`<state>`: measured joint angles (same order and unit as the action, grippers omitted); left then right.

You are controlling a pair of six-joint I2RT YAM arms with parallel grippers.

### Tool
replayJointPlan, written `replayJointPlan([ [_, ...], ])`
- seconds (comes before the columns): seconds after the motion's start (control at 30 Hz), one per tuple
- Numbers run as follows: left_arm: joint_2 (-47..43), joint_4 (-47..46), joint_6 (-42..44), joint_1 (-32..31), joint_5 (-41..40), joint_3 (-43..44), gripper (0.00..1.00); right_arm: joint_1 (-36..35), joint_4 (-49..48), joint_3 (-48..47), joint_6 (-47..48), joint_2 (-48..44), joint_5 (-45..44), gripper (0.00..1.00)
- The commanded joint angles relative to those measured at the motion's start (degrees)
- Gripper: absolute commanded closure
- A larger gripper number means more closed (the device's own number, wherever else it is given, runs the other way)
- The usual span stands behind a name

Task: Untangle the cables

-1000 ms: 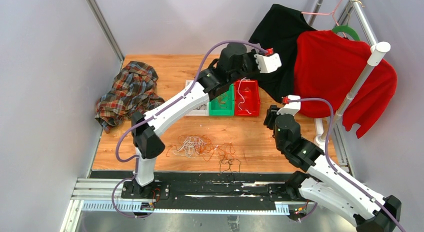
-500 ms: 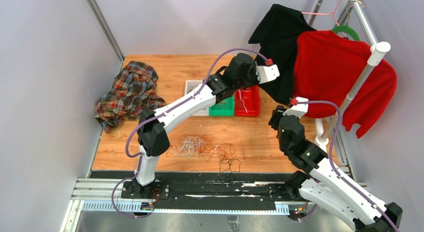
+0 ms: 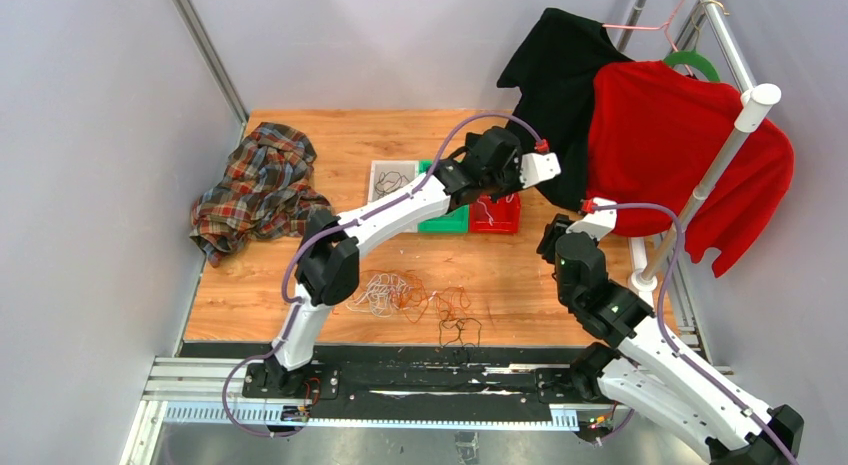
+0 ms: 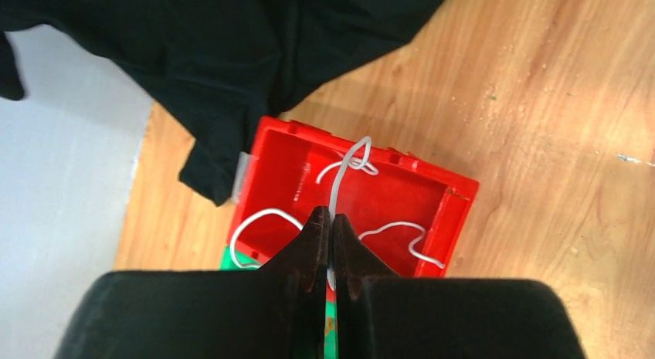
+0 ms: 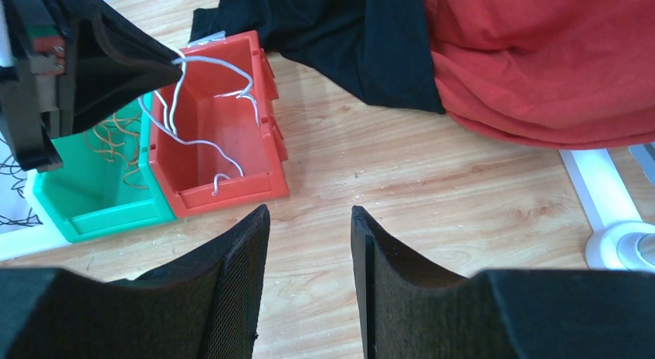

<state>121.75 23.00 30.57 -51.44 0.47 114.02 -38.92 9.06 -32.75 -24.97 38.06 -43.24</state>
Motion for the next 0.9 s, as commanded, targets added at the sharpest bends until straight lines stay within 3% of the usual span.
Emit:
replayJointPlan([
  [0.0,1.93,0.31,-2.25,0.44,3.24,0.56,1.0,0.95,1.91,1.74,-1.91,-1.27,-2.6,0.57],
  [0.2,1.13,-3.19,-2.45,1.24,3.32,-6.6,0.99,1.15,2.11,2.59,-2.78,-1.27,-2.31,0.57],
  [0.3,0.75,-7.6,-0.16,1.45,-0.58,-9.14,1.0,1.19,2.2,3.02,-3.7,-0.77,-2.03,0.57],
  [0.43,3.19,-7.36,0.04,2.91,-2.69,-4.33,0.89,1.21,2.19,3.16,-4.23,-0.18,-1.68,0.57],
  [0.53,5.35,-7.03,1.38,4.06,-4.11,-0.6,0.87,1.24,2.21,2.9,-4.37,0.44,-1.44,0.58],
  [0.67,7.09,-6.26,5.66,4.18,-4.85,0.64,0.74,1.22,2.23,2.58,-4.41,0.78,-1.05,0.58],
  [0.87,9.96,-1.78,4.5,4.16,-3.55,3.58,0.69,1.26,2.75,2.47,-4.4,0.05,-1.04,0.58],
])
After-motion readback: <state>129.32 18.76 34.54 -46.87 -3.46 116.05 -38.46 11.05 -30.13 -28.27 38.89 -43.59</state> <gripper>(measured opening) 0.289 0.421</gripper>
